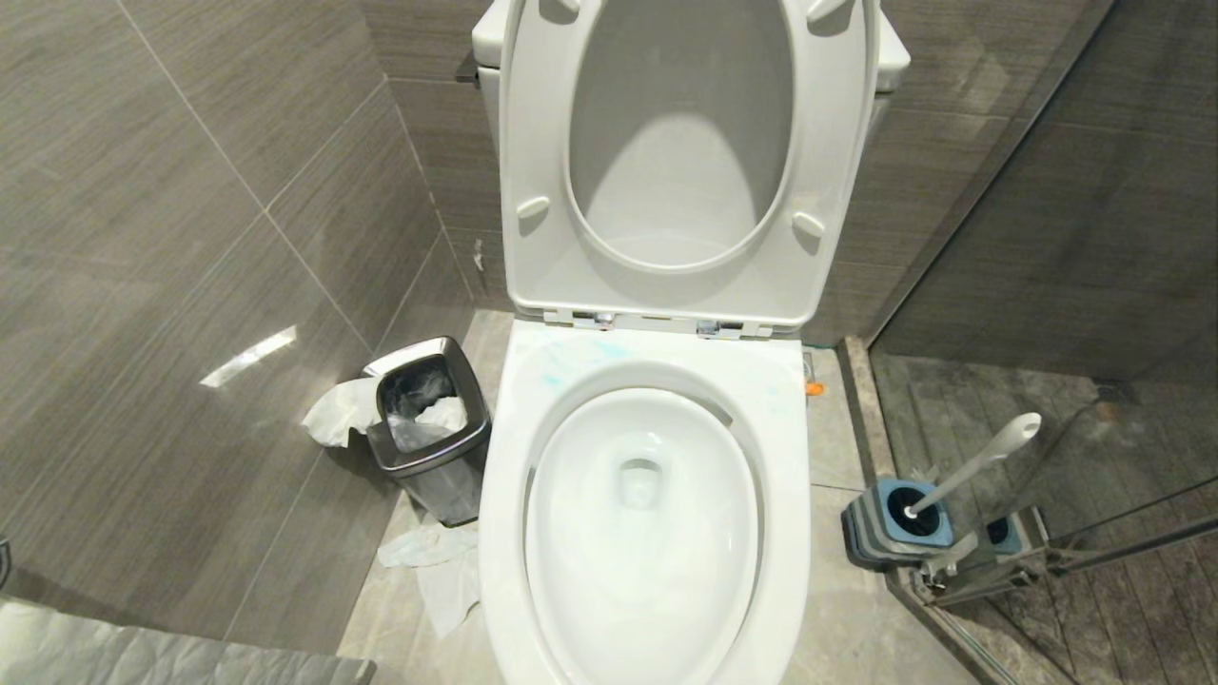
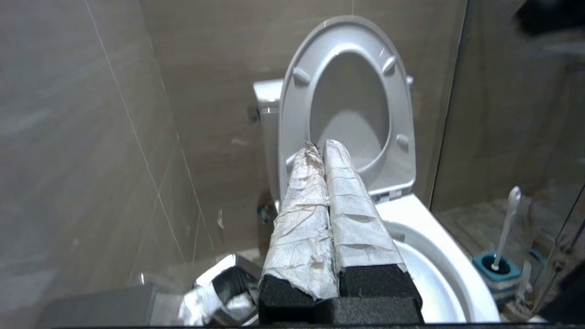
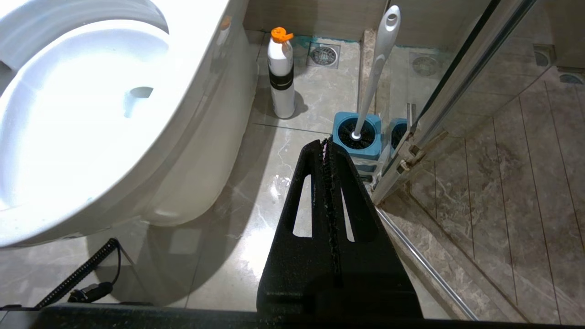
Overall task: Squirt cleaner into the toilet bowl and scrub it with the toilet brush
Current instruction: Pour in the cleaning agent
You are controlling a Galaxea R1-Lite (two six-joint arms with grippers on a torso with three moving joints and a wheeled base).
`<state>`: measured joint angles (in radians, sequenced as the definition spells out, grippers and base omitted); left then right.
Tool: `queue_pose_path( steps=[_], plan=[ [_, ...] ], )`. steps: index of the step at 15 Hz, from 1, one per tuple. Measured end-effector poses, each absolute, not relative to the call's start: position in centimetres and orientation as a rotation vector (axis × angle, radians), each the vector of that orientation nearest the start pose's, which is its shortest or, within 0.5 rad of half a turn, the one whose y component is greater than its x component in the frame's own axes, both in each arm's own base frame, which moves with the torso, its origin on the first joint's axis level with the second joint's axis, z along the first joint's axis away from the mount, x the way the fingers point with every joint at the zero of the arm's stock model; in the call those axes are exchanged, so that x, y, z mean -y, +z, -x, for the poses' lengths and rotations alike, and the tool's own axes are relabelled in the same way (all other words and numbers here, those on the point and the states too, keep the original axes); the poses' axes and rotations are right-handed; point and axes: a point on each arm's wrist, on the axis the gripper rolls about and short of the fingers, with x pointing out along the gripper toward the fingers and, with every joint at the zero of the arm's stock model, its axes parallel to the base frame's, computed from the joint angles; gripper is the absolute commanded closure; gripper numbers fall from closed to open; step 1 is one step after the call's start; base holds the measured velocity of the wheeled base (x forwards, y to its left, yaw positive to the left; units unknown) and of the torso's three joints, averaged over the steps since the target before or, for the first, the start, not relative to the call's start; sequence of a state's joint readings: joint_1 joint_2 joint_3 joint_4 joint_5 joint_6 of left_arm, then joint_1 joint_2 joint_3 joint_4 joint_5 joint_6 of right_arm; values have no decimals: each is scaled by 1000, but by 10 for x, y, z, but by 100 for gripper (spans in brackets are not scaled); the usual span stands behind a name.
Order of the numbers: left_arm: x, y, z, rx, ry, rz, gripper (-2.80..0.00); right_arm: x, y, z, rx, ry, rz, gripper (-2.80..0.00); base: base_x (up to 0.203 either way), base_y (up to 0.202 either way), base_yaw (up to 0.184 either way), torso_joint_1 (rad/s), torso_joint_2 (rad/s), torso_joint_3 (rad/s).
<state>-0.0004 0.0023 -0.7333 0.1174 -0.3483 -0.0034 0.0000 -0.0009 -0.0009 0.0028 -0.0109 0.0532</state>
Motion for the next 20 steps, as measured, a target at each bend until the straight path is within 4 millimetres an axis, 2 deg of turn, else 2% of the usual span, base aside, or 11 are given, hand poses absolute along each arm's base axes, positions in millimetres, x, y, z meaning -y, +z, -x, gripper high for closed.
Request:
queue_pose_path(
  steps=[5, 8, 10, 13, 16, 20],
  plan=[
    [6, 177, 68, 560, -244, -86, 0, 0, 75, 23, -1, -11, -53, 0, 0, 0, 0, 0, 0, 0],
    [4, 136, 41, 475, -164, -75, 0, 0, 75, 23, -1, -10, -53, 0, 0, 0, 0, 0, 0, 0],
    [2, 116, 31, 373, -103, -62, 0, 0, 75, 23, -1, -11, -53, 0, 0, 0, 0, 0, 0, 0],
    [1, 97, 25, 206, -25, -64, 0, 0, 76, 23, 0, -10, -53, 0, 0, 0, 0, 0, 0, 0],
    [0, 78, 23, 24, -15, -65, 0, 0, 75, 23, -1, -11, -53, 0, 0, 0, 0, 0, 0, 0],
    [0, 74, 23, -11, -14, -61, 0, 0, 75, 23, -1, -11, -53, 0, 0, 0, 0, 0, 0, 0]
  ],
)
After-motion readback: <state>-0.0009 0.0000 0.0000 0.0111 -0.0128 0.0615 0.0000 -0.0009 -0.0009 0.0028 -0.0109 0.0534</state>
